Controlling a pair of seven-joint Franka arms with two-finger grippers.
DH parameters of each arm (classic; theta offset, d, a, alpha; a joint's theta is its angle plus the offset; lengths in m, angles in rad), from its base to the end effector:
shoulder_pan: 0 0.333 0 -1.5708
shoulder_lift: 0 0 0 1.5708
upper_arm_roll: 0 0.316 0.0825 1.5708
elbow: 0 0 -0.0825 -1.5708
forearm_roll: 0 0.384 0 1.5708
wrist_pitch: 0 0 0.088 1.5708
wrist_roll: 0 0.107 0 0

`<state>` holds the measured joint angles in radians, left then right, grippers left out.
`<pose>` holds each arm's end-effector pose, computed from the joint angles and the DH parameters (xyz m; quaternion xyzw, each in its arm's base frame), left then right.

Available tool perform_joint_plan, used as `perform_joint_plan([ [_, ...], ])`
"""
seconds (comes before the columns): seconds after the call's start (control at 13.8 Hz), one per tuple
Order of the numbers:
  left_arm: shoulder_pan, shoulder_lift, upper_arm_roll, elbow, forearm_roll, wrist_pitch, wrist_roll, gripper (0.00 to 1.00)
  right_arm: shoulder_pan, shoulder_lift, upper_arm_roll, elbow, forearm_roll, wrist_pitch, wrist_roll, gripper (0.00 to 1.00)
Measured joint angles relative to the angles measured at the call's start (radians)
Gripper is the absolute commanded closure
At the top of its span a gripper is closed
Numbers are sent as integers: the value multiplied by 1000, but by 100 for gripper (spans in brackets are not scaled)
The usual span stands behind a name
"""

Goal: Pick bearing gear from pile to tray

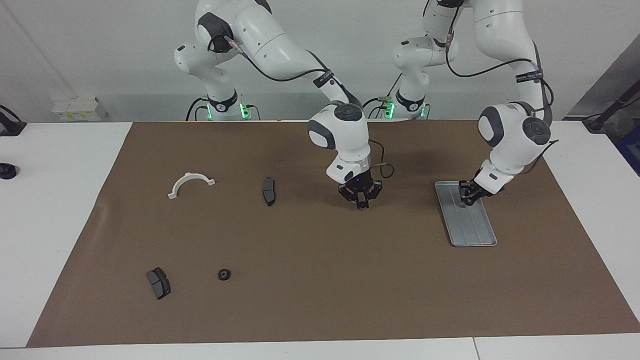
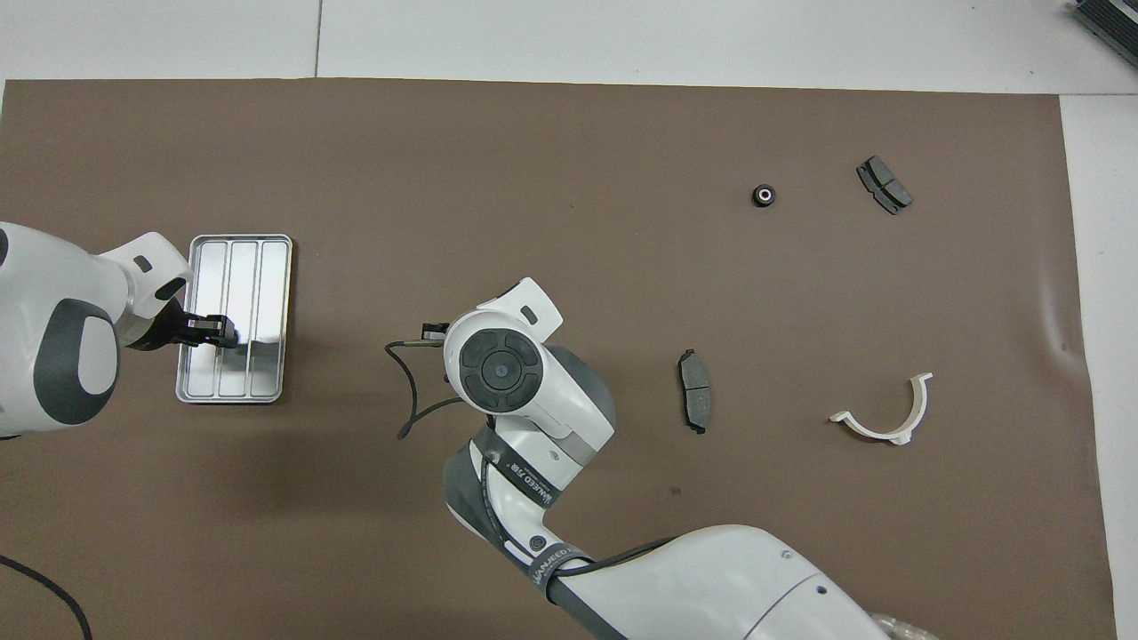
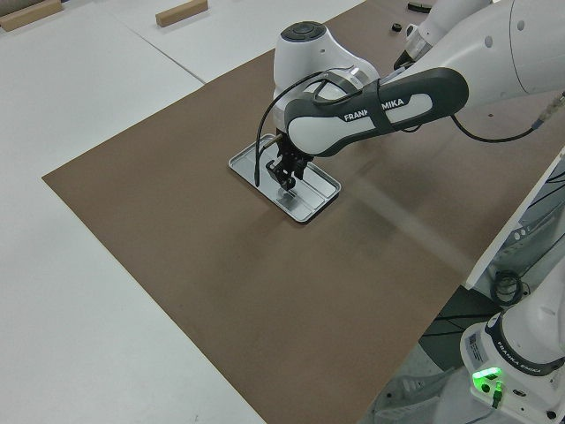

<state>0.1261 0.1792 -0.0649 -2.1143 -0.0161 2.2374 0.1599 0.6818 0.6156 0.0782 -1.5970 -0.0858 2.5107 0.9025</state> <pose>0.5609 0.0344 0.3256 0.9986 -0.0438 -0.0264 0.0150 0.5293 0.4916 0.3042 -0.9874 0.0504 -0.1075 0.1045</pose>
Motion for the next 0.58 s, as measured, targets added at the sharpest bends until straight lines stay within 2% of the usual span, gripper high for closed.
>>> perform_joint_plan([
  [0.14,0,0,0,1,0,1,1,36,7,1,0,0,-10,-12,0,6],
  [0.22,0,-1,-1,1,0,3,1,37,7,1,-1,1,-17,-18,0,0],
  [0.43,-8,-1,-9,14,0,9,1,39,-17,-17,-22,5,-19,-18,0,0],
  [0.58,-53,-1,-14,35,-4,10,-36,39,-86,-46,-26,5,-22,-18,-6,0],
])
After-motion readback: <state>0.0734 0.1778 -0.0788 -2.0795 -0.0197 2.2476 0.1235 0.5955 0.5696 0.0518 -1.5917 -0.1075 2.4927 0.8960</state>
